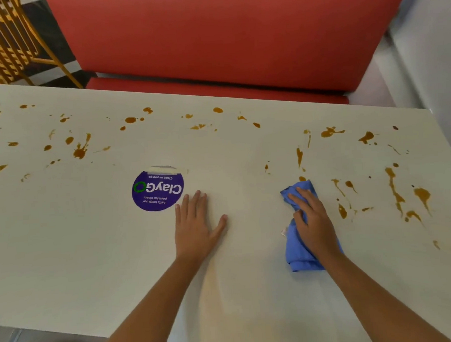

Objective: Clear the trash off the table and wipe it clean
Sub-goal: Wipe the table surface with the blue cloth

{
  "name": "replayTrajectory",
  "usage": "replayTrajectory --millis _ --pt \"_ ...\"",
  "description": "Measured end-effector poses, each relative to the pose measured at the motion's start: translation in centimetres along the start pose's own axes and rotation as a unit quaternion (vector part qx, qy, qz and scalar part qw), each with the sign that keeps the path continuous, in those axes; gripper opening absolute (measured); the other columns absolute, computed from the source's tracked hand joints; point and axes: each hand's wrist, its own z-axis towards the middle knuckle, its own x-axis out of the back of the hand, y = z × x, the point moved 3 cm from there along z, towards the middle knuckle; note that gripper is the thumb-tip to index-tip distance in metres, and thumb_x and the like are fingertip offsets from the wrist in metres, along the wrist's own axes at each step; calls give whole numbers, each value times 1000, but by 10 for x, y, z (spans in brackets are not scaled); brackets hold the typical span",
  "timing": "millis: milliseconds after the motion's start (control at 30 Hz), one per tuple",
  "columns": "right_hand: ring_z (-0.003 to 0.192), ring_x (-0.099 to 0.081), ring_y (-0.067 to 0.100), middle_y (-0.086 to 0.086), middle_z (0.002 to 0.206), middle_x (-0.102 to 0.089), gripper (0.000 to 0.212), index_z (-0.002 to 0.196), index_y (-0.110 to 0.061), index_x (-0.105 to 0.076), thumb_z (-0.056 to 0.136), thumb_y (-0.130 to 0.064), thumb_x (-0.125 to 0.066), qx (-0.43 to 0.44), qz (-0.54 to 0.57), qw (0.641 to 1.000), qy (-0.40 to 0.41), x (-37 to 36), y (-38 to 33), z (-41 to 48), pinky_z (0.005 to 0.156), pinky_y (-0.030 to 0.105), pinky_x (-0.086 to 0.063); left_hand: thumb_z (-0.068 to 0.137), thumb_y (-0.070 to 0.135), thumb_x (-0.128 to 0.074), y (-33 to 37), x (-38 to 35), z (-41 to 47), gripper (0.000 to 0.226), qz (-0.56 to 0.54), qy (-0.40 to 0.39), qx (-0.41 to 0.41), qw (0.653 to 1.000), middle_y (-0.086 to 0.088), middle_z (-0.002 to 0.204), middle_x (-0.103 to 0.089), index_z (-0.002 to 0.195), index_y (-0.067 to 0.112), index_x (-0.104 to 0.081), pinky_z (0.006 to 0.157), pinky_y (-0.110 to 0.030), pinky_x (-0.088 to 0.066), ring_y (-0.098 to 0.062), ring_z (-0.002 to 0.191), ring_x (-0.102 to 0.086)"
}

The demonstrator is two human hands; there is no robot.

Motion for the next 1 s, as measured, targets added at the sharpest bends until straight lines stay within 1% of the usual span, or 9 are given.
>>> replayTrajectory --millis 67,133,200,267,467,567,700,867,1000 --pt "127 -38 17 6 134 -51 36 119 -9 -62 86 -7 -46 -8 1 1000 19 6 4 -10 95 29 -40 77 72 -11 7 -13 -3 92 30 -13 19 999 -1 157 -12 148 14 -19 116 -37 5 -23 145 -2" --pt "127 -35 14 5 134 -51 37 119 -10 -62 86 -10 -44 -42 14 998 43 3 2 -21 100 37 -42 76 74 -9 7 -18 -4 94 59 -6 23 998 1 158 -4 149 15 -12 116 -36 9 -21 145 4" --pt "128 -37 18 6 133 -52 40 118 -11 -62 87 -18 -37 -89 6 993 71 -6 -9 -31 101 45 -43 75 74 -14 7 -18 -4 94 60 1 30 998 1 157 -8 149 15 -16 117 -36 6 -21 145 1" --pt "127 -40 25 8 132 -53 44 116 -11 -63 86 -20 -31 -98 -30 991 82 -17 -28 -36 100 44 -44 75 73 -21 8 -17 -3 93 51 9 34 998 0 156 -14 147 14 -22 118 -37 2 -21 145 -4" --pt "123 -47 22 2 125 -61 33 106 -16 -68 87 -16 -42 19 -37 998 43 -42 -61 -8 98 29 -44 74 72 -28 9 -16 -4 92 48 11 43 998 -1 154 -23 145 13 -29 118 -38 -4 -21 144 -11" --pt "120 -53 27 4 124 -61 34 106 -15 -68 87 -18 -39 51 -13 999 8 -40 -55 13 93 32 -48 74 72 -28 9 -15 -3 92 49 12 44 998 0 154 -22 145 13 -29 118 -38 -3 -21 144 -11" --pt "122 -51 26 6 127 -58 37 109 -13 -67 89 -20 -37 104 3 994 -37 -23 -26 24 94 37 -49 74 71 -29 10 -15 -3 90 50 17 45 998 0 154 -24 144 14 -31 118 -38 -4 -21 144 -11" --pt "125 -46 24 6 131 -55 33 113 -13 -65 88 -16 -43 37 -1 999 -16 19 33 20 91 36 -50 74 73 -26 10 -15 -3 92 54 17 42 998 0 155 -22 145 14 -29 118 -39 -5 -21 144 -10" --pt "123 -48 26 8 129 -56 41 112 -10 -65 89 -21 -33 2 -50 997 50 32 42 -6 95 37 -47 73 72 -28 11 -15 -3 92 52 22 45 997 -1 154 -24 144 13 -31 118 -39 -6 -21 144 -11"
